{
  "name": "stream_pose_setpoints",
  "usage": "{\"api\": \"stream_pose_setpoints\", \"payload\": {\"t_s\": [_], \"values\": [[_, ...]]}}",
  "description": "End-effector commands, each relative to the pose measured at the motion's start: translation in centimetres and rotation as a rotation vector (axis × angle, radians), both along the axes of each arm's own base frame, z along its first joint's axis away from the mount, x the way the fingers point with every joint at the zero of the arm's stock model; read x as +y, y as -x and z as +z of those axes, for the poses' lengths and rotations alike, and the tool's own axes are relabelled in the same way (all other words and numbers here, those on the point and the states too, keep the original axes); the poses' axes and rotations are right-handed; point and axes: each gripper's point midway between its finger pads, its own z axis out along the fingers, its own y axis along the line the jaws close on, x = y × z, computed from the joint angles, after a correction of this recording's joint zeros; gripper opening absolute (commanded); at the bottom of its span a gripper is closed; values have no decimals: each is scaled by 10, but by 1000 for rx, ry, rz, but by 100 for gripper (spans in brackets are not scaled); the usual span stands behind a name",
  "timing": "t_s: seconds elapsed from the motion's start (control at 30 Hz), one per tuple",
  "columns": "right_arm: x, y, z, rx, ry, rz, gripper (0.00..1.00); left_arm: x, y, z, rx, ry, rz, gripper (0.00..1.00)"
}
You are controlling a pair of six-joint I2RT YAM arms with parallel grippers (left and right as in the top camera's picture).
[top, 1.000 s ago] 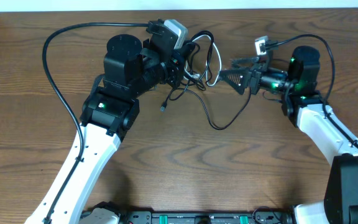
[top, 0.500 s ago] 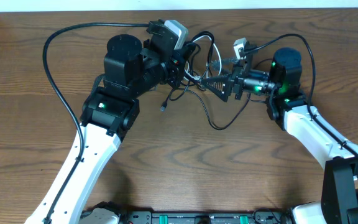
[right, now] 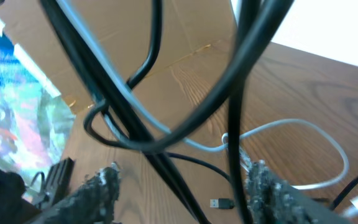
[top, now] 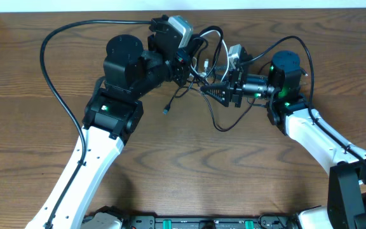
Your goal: Untangle cables
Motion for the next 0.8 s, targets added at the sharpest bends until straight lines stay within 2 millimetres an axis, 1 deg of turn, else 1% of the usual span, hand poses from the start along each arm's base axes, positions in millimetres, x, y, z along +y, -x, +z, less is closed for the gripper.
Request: {"api": "stream_pose_setpoints", "payload": {"t_s": [0.0,0.07,0.1,0.23,0.33,0.4,0.43,0.5,0.53,0.57,0.6,0.73,0.77], "values": [[5,8,4,-56,-1,50,73,-2,1,17,-64,14,-14,8],[8,10,4,-81,4,56,84,-2,2,19,-50,38,-12,8],[9,10,4,-110,11,57,86,-2,1,19,-26,59,-9,8],[10,2,2,-196,44,16,91,-9,10,19,52,125,-59,8],[9,-5,2,-262,69,-22,88,-16,20,20,64,133,-132,8],[10,-6,2,-294,76,-18,73,-18,23,20,74,139,-149,8],[10,-5,2,-295,76,-18,56,-18,23,20,85,146,-147,8],[10,-5,2,-294,76,-18,17,-18,22,19,88,145,-146,8],[9,-6,2,-293,76,-19,3,-18,22,19,87,145,-146,8],[9,-6,2,-293,76,-19,1,-18,22,19,87,145,-144,9],[9,-6,2,-291,77,-19,1,-17,22,19,87,145,-142,17],[8,-7,2,-260,68,-28,1,-9,11,13,97,128,-63,35],[6,-8,3,-233,60,-37,1,-5,6,9,109,120,-22,42]]}}
